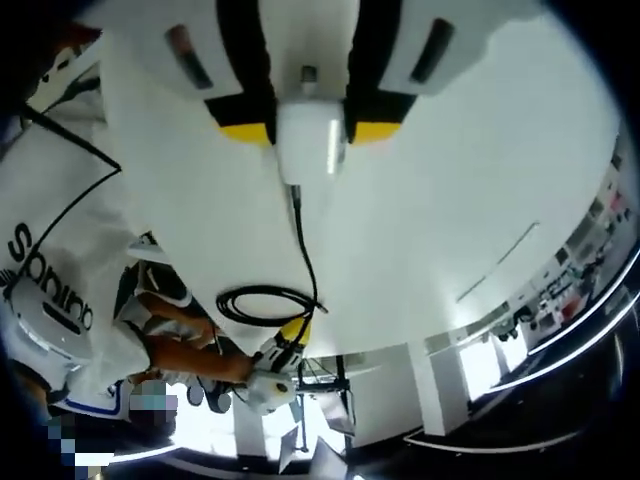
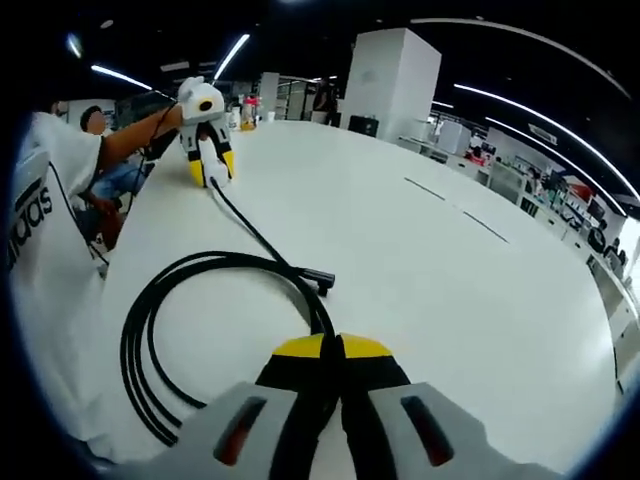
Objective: Plug the desk Type‑C cable into the charger adapter.
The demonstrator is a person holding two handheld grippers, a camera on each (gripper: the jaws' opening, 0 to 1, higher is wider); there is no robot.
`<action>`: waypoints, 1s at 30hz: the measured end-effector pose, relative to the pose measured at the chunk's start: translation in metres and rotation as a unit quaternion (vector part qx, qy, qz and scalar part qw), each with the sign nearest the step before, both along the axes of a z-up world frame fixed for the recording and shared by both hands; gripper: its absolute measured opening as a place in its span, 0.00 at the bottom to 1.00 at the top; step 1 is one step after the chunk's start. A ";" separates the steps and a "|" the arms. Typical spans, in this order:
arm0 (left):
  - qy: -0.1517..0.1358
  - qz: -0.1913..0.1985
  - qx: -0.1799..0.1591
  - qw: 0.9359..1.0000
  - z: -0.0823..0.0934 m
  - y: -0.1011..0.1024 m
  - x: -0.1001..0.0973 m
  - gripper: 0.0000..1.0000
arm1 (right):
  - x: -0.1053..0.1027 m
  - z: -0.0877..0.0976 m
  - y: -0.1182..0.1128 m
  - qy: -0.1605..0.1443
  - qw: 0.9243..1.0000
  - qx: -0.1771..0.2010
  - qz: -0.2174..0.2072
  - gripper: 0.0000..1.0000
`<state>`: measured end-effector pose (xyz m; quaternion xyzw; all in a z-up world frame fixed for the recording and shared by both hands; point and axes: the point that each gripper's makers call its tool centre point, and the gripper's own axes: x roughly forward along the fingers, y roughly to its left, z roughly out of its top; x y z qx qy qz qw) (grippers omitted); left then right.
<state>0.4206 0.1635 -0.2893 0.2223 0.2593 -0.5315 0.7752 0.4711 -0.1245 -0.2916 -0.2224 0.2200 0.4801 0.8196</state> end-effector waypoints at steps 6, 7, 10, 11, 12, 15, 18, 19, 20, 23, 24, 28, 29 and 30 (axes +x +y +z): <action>0.005 0.006 -0.001 1.000 0.000 0.001 0.021 0.26 | 0.025 0.000 0.000 -0.009 1.000 -0.005 -0.009 0.02; 0.005 0.007 0.000 1.000 0.000 0.001 0.025 0.26 | 0.029 0.000 0.000 -0.010 1.000 -0.005 -0.011 0.02; 0.008 0.013 -0.004 1.000 0.000 0.003 0.040 0.26 | 0.041 0.001 0.001 -0.017 1.000 -0.008 -0.017 0.02; 0.009 0.015 -0.004 1.000 0.000 0.004 0.043 0.26 | 0.045 0.001 0.001 -0.019 1.000 -0.010 -0.019 0.02; 0.008 0.018 -0.004 1.000 0.000 0.005 0.049 0.26 | 0.050 0.001 0.002 -0.020 1.000 -0.011 -0.020 0.02; 0.010 0.023 -0.004 1.000 0.001 0.008 0.062 0.26 | 0.063 0.000 0.004 -0.025 0.999 -0.011 -0.027 0.02; 0.012 0.027 -0.002 1.000 0.002 0.012 0.077 0.26 | 0.078 0.000 0.007 -0.031 0.999 -0.011 -0.033 0.02; 0.014 0.029 -0.002 0.999 0.002 0.013 0.083 0.26 | 0.082 0.001 0.008 -0.032 0.999 -0.012 -0.036 0.02; 0.017 0.031 -0.002 0.999 0.002 0.014 0.087 0.26 | 0.087 0.001 0.008 -0.034 0.999 -0.012 -0.037 0.02; 0.020 0.035 -0.006 0.999 0.002 0.016 0.099 0.26 | 0.097 0.001 0.011 -0.036 0.998 -0.009 -0.041 0.02; 0.020 0.036 -0.006 0.999 0.002 0.017 0.102 0.26 | 0.101 0.001 0.011 -0.035 0.998 -0.009 -0.043 0.02; 0.022 0.047 -0.016 0.999 0.003 0.019 0.117 0.26 | 0.114 0.002 0.012 -0.036 0.998 -0.006 -0.051 0.02; 0.021 0.049 -0.017 0.998 0.003 0.020 0.121 0.26 | 0.119 0.002 0.011 -0.038 0.998 -0.006 -0.055 0.02; 0.022 0.052 -0.017 0.998 0.003 0.020 0.124 0.26 | 0.123 0.002 0.011 -0.038 0.998 -0.005 -0.056 0.02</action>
